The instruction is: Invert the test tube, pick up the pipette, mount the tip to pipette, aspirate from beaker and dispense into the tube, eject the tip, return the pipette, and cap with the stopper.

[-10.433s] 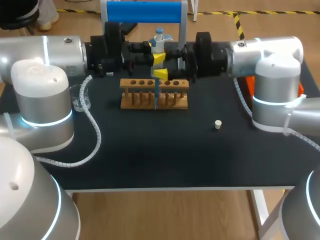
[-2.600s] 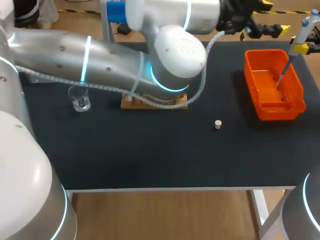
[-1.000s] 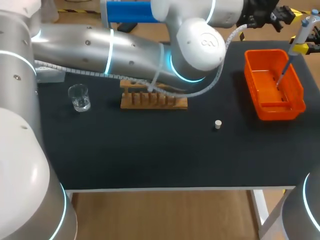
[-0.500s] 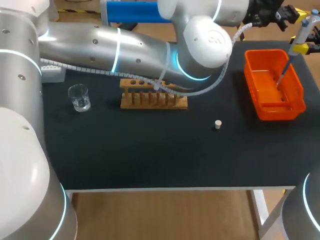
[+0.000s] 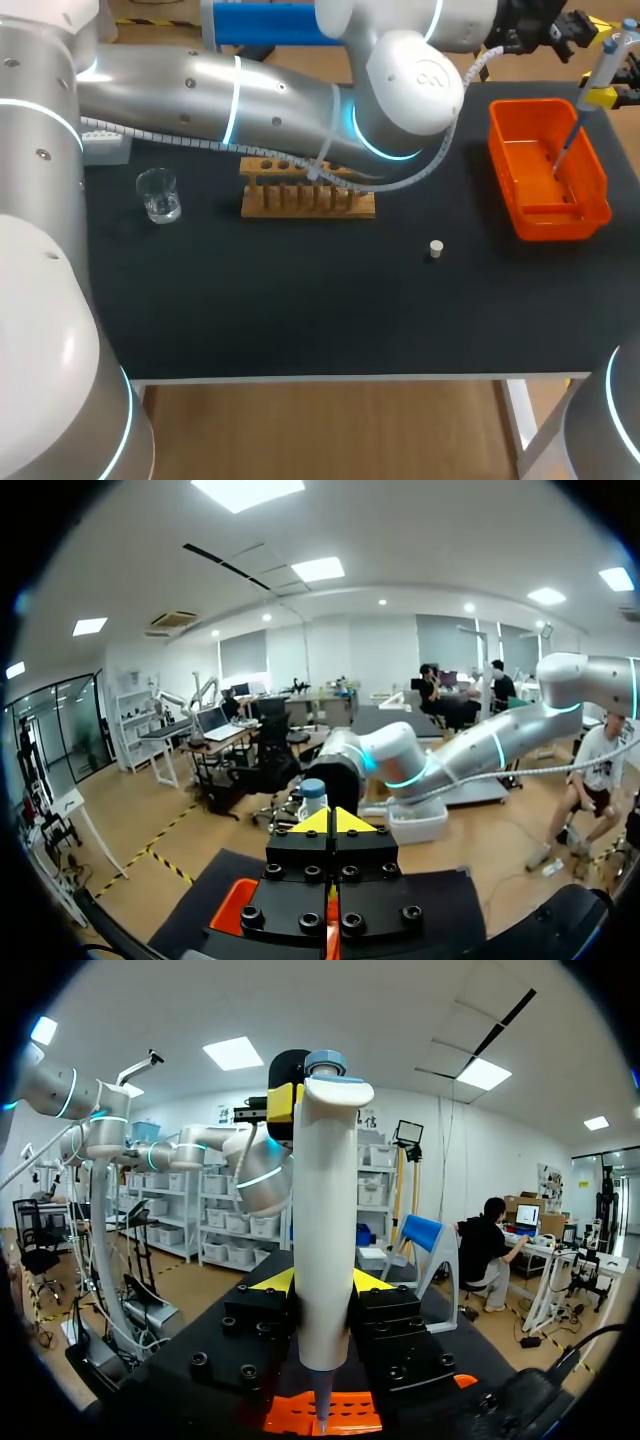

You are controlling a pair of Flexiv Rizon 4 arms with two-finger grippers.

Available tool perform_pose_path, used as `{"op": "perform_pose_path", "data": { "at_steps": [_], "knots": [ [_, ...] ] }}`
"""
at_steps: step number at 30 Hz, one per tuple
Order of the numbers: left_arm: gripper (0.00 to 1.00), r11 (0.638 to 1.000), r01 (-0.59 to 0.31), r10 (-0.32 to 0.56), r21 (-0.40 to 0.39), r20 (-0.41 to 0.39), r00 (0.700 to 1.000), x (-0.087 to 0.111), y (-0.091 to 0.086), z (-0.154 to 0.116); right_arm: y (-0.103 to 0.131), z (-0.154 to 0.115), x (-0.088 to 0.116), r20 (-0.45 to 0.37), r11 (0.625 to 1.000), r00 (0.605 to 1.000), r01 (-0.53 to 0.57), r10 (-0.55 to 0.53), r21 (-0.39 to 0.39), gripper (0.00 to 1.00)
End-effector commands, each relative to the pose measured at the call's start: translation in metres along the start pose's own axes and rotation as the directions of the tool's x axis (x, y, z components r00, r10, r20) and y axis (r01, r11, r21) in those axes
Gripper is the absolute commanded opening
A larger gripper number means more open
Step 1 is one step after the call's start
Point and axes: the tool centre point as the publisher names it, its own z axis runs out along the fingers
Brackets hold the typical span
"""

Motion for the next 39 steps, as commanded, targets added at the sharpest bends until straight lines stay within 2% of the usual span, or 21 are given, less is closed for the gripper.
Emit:
{"op": "perform_pose_path", "data": {
  "at_steps": [1, 18, 39],
  "knots": [
    [0.0, 0.986, -0.002, 0.003, 0.166, -0.008, 1.0, -0.003, 0.004, 0.001, -0.001, -0.001, -0.002, -0.005, 1.0, 1.0, -0.001, 0.001, 0.003, 0.0],
    [0.0, 0.981, 0.002, 0.001, 0.193, -0.011, 1.0, -0.002, 0.005, 0.001, -0.004, -0.001, -0.001, -0.016, 1.0, 1.0, 0.003, -0.003, 0.026, 0.0],
    [0.0, 0.972, 0.018, -0.01, 0.232, -0.036, 0.999, -0.009, 0.006, 0.017, -0.004, -0.001, -0.001, -0.02, 1.0, 1.0, 0.004, -0.004, 0.029, 0.0]
  ]
}}
